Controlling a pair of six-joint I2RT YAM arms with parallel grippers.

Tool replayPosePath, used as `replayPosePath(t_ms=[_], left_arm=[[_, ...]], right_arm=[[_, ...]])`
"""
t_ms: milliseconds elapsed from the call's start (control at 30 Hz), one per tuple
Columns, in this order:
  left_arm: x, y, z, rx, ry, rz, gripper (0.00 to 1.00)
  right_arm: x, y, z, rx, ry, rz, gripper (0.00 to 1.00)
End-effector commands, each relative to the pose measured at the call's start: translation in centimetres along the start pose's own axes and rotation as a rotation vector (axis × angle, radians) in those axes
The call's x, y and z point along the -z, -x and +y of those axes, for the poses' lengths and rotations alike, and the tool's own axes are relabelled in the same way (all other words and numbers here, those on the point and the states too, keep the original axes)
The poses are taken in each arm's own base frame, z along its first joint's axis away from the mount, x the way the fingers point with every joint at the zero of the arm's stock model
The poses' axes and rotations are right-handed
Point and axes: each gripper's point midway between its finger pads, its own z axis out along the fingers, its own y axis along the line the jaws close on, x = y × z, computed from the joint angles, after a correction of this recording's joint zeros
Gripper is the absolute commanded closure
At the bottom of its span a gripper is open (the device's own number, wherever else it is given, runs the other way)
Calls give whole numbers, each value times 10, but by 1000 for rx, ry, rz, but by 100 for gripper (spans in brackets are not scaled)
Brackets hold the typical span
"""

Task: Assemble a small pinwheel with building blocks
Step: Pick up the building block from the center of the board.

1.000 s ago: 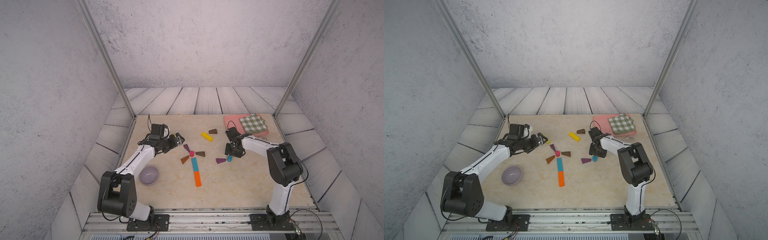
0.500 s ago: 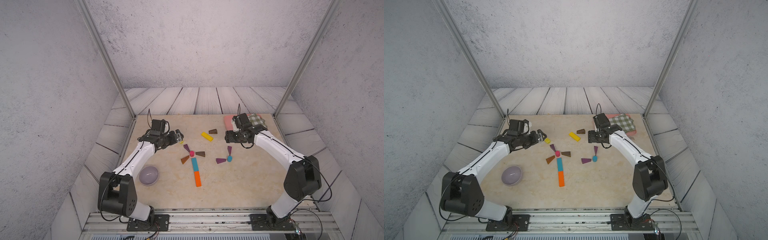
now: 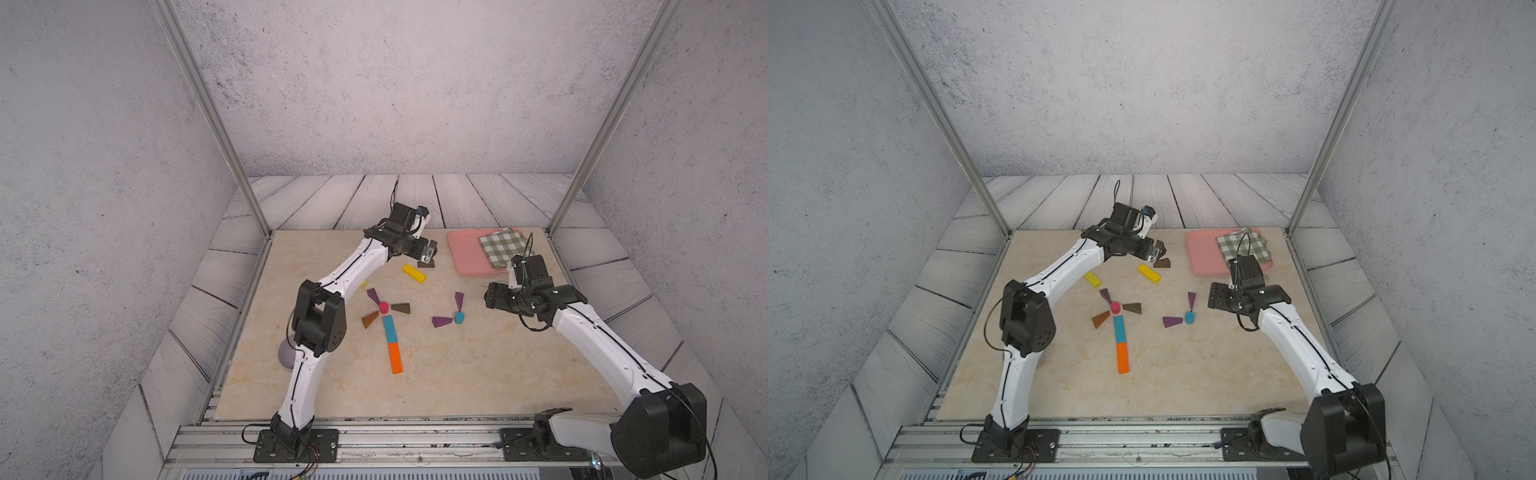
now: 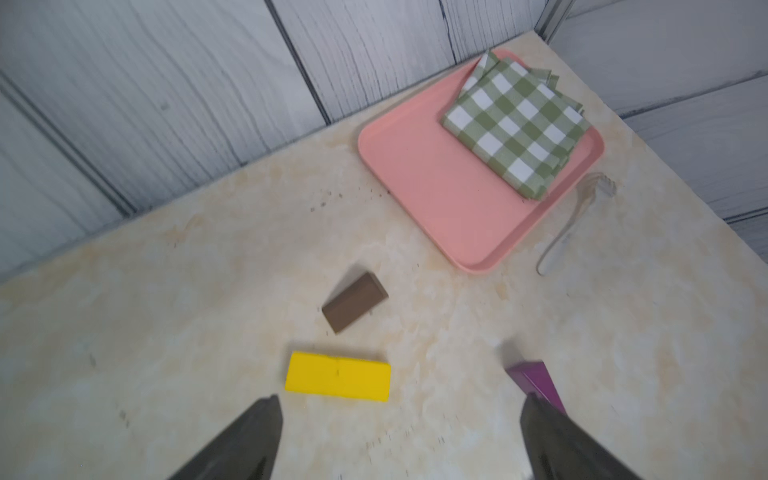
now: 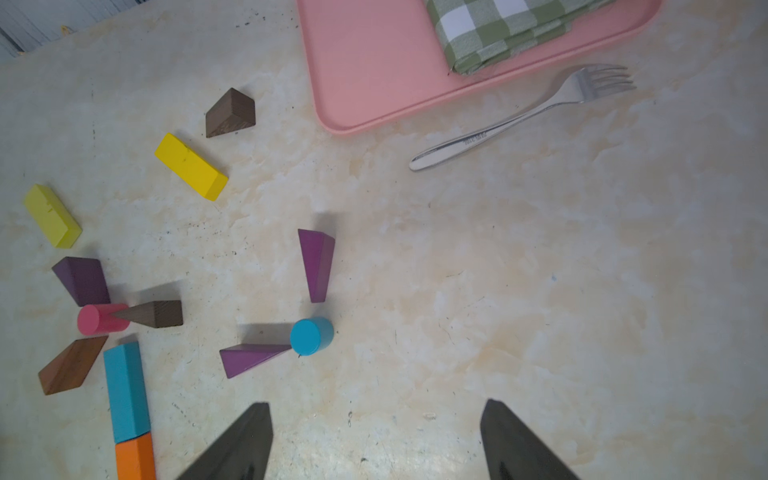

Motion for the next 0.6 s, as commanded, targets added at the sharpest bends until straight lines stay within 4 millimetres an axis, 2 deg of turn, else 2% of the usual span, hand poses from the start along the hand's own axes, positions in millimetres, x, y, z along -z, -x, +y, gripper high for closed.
replayPosePath(t_ms=[0, 33, 100, 200, 267, 567], left_arm=[[-26, -13, 10, -124, -18, 85, 4], [-43, -23, 12, -128, -28, 112, 4], [-63, -30, 12, -137, -55, 121, 4], [-85, -47, 11, -173, -76, 144, 4], [-93, -56, 18, -204, -49, 158, 4], [-116, -70, 49, -314, 154, 193, 4]], right_arm=[[14, 3, 6, -12, 52, -38, 17], [15, 1, 7, -10, 60, -39, 16], [17, -1, 6, -8, 64, -42, 16], [19, -3, 6, 2, 68, -41, 16], [20, -5, 6, 5, 72, -35, 16], [17, -12, 7, 18, 95, -19, 16]])
